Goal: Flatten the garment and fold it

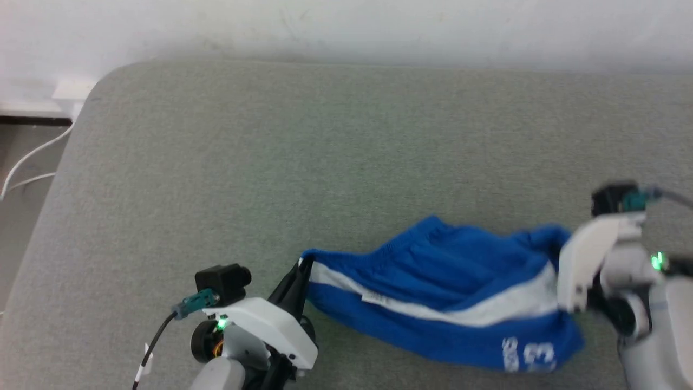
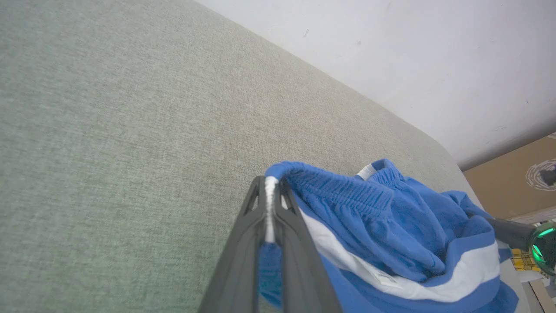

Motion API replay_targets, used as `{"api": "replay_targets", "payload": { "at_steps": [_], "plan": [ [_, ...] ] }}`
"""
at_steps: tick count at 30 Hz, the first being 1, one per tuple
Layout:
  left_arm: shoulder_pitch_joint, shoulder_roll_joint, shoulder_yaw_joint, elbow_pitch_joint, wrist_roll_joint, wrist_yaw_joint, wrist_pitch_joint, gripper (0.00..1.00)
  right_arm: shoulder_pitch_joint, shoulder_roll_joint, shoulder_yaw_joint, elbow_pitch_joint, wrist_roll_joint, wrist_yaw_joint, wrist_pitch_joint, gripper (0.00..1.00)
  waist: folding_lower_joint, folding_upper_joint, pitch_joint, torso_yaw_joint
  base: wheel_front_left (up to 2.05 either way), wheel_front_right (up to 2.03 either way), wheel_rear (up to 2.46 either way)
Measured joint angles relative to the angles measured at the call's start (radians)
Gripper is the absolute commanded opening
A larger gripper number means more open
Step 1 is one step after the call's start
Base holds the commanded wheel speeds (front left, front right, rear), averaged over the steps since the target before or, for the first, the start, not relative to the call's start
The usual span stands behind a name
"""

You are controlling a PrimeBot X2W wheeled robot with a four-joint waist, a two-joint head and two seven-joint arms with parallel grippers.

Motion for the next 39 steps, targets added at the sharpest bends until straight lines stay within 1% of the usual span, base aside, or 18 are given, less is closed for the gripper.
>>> {"api": "replay_targets", "payload": {
  "at_steps": [4, 8, 9, 10, 11, 14, 15, 16, 17, 20, 22, 24, 28, 31, 34, 36, 39],
  "plan": [
    [-0.021, -0.009, -0.004, 0.019, 0.001, -0.006, -0.016, 0.0, -0.165, -0.001, 0.041, 0.073, -0.026, 0.0, -0.114, 0.0, 0.0, 0.0, 0.014, 0.023, 0.0, 0.0, 0.0],
    [-0.04, -0.018, -0.004, 0.038, 0.002, -0.006, -0.039, 0.0, -0.302, 0.014, 0.114, 0.155, -0.044, 0.0, -0.238, 0.0, 0.0, 0.0, 0.029, 0.043, 0.0, 0.0, 0.0],
    [-0.043, -0.021, -0.004, 0.042, 0.002, -0.006, -0.043, 0.0, -0.325, 0.022, 0.128, 0.175, -0.043, 0.0, -0.267, 0.09, 0.0001, 0.0, 0.033, 0.047, 0.0, 0.0, 0.0],
    [-0.045, -0.022, -0.005, 0.046, 0.002, -0.006, -0.047, 0.0, -0.343, 0.028, 0.146, 0.196, -0.042, 0.0, -0.288, 0.5, 0.0001, 0.0, 0.036, 0.052, 0.0, 0.0, 0.0],
    [-0.047, -0.024, -0.006, 0.05, 0.002, -0.006, -0.05, 0.0, -0.353, 0.032, 0.16, 0.212, -0.04, 0.0, -0.305, 1.0, 0.0001, 0.0, 0.039, 0.056, 0.0, 0.0, 0.0],
    [-0.053, -0.029, -0.004, 0.059, 0.002, -0.006, -0.063, 0.0, -0.353, 0.041, 0.18, 0.24, -0.016, 0.0, -0.358, 1.0, 0.0002, 0.0, 0.045, 0.063, 0.0, 0.0, 0.0],
    [-0.053, -0.03, -0.002, 0.063, 0.002, -0.006, -0.069, 0.2, -0.348, 0.041, 0.179, 0.241, -0.009, 0.0, -0.379, 1.0, 0.0002, 0.0, 0.044, 0.062, 0.0, 0.0, 0.0],
    [-0.053, -0.03, -0.001, 0.067, 0.002, -0.006, -0.076, 0.49, -0.34, 0.041, 0.174, 0.238, -0.005, 0.0, -0.403, 1.0, 0.0001, 0.0, 0.043, 0.06, 0.0, 0.0, 0.0],
    [-0.052, -0.03, 0.0, 0.073, 0.001, -0.006, -0.081, 1.0, -0.328, 0.04, 0.167, 0.233, -0.004, 0.0, -0.425, 1.0, 0.0, 0.0, 0.04, 0.058, 0.0, 0.0, 0.0],
    [-0.048, -0.027, 0.008, 0.082, 0.001, -0.004, -0.101, 1.0, -0.254, 0.037, 0.141, 0.192, 0.007, 0.0, -0.488, 1.0, 0.0, -0.0001, 0.025, 0.048, 0.0, 0.0, 0.0],
    [-0.033, -0.019, 0.022, 0.081, 0.002, 0.007, -0.121, 1.0, -0.19, 0.033, 0.127, 0.147, 0.011, 0.0, -0.521, 1.0, -0.0002, 0.0, 0.012, 0.038, 0.0, 0.0, 0.0],
    [-0.01, 0.001, 0.041, 0.076, 0.016, 0.023, -0.158, 1.0, -0.12, 0.032, 0.112, 0.091, 0.015, 0.0, -0.548, 1.0, -0.0002, 0.0, 0.0, 0.026, 0.0, 0.0, 0.0],
    [0.02, 0.053, 0.079, 0.044, 0.095, 0.068, -0.248, 1.0, 0.023, 0.035, 0.075, -0.038, 0.009, 0.0, -0.59, 1.0, -0.0003, 0.0, -0.023, 0.004, 0.0, 0.0, 0.0],
    [0.023, 0.07, 0.106, 0.012, 0.168, 0.089, -0.273, 1.0, 0.117, 0.047, 0.071, -0.112, -0.011, 0.0, -0.579, 1.0, -0.0003, 0.0, -0.032, -0.009, 0.0, 0.0, 0.0],
    [0.026, 0.059, 0.139, -0.041, 0.24, 0.096, -0.278, 1.0, 0.168, 0.063, 0.085, -0.15, -0.032, 0.0, -0.543, 1.0, -0.0003, 0.0, -0.029, -0.017, 0.0, 0.0, 0.0],
    [0.026, 0.041, 0.166, -0.084, 0.288, 0.095, -0.278, 1.0, 0.164, 0.069, 0.097, -0.16, -0.049, 0.0, -0.521, 1.0, -0.0003, 0.0, -0.021, -0.017, 0.0, 0.0, 0.0],
    [0.027, 0.004, 0.2, -0.111, 0.339, 0.078, -0.278, 1.0, 0.12, 0.078, 0.107, -0.147, -0.071, 0.0, -0.488, 1.0, -0.0001, -0.0001, -0.006, -0.012, 0.0, 0.0, 0.0]
  ]
}}
